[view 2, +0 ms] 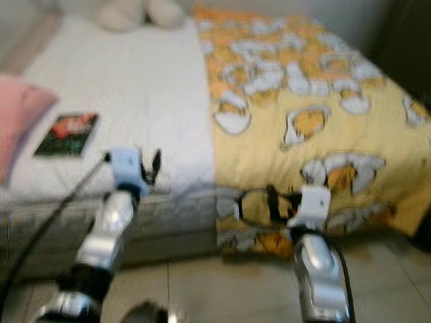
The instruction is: Clean up the room
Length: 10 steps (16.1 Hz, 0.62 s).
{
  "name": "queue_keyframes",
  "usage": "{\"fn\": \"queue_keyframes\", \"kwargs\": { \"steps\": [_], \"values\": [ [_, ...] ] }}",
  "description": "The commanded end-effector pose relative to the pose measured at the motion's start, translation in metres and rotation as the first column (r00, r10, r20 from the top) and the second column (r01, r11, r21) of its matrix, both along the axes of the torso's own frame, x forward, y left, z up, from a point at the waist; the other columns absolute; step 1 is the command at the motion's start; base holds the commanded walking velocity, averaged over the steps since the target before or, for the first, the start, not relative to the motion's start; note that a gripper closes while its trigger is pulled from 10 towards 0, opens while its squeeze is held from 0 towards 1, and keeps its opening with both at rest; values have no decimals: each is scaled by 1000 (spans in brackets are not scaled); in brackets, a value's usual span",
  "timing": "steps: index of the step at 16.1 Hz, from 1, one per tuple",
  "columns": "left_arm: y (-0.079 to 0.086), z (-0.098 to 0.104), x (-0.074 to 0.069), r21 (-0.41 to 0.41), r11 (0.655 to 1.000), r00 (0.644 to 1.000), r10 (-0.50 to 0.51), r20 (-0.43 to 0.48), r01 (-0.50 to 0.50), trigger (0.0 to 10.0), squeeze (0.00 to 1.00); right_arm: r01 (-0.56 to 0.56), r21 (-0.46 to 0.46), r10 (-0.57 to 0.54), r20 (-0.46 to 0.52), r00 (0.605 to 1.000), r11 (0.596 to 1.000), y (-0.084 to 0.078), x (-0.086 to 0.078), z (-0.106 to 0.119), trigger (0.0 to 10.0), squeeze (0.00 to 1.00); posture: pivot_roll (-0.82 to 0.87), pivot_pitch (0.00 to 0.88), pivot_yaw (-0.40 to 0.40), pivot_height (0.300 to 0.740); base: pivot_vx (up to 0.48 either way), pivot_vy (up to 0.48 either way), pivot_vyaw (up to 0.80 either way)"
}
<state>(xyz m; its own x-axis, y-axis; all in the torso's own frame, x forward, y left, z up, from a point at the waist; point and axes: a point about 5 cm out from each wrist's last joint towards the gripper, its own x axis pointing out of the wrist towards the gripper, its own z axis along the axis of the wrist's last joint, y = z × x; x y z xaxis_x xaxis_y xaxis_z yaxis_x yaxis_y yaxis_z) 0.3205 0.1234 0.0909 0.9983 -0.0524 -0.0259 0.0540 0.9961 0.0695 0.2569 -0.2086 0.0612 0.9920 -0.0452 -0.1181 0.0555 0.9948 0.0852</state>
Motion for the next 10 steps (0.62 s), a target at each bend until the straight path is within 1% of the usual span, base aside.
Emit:
{"fn": "queue_keyframes", "kwargs": {
  "steps": [1,2,3,4,5,6,7,8,9,10],
  "values": [
    [9,-6,-3,19,999,999,37,-33,-37,10000,0,20,-15,-19,10,1000,1000,-3,-1,0,10000,0,18,0,-4,740,0,0,550],
    [11,-9,-4,6,999,997,47,-56,-47,10000,0,15,-18,-15,14,1000,1000,-2,0,-1,10000,0,17,0,-4,740,0,0,538],
    [12,-10,-3,11,999,997,47,-63,-47,10000,0,6,-17,-6,16,1000,1000,-1,1,0,10000,0,17,0,-4,740,0,0,531],
    [11,-9,-2,55,998,998,38,-56,-35,10000,0,-5,-17,6,22,1000,1000,1,3,0,10000,0,17,0,-7,740,0,0,519],
    [10,-8,-2,59,998,998,38,-55,-35,10000,0,-11,-15,12,26,1000,1000,3,4,0,10000,0,19,0,-11,740,0,0,506],
    [7,-9,-2,65,997,998,33,-57,-30,10000,0,-33,2,33,25,999,999,12,3,-1,10000,0,17,0,-12,740,0,-480,506],
    [5,-10,-5,77,997,998,22,-65,-17,10000,0,-88,-2,88,14,996,996,28,-7,-7,10000,0,19,0,-14,740,0,-480,506],
    [7,-12,-8,58,998,997,31,-71,-27,10000,0,-92,5,92,1,996,996,32,-12,-11,10000,0,17,0,-10,740,0,-480,506],
    [8,-12,-9,43,999,997,34,-73,-31,10000,0,-87,9,87,-3,996,996,32,-13,-13,10000,0,17,0,-10,740,0,-480,506],
    [12,-12,-10,21,999,997,48,-66,-46,10000,1000,-71,13,71,-13,997,997,30,-15,-16,10000,0,16,0,-3,740,435,0,500]
  ]
}}
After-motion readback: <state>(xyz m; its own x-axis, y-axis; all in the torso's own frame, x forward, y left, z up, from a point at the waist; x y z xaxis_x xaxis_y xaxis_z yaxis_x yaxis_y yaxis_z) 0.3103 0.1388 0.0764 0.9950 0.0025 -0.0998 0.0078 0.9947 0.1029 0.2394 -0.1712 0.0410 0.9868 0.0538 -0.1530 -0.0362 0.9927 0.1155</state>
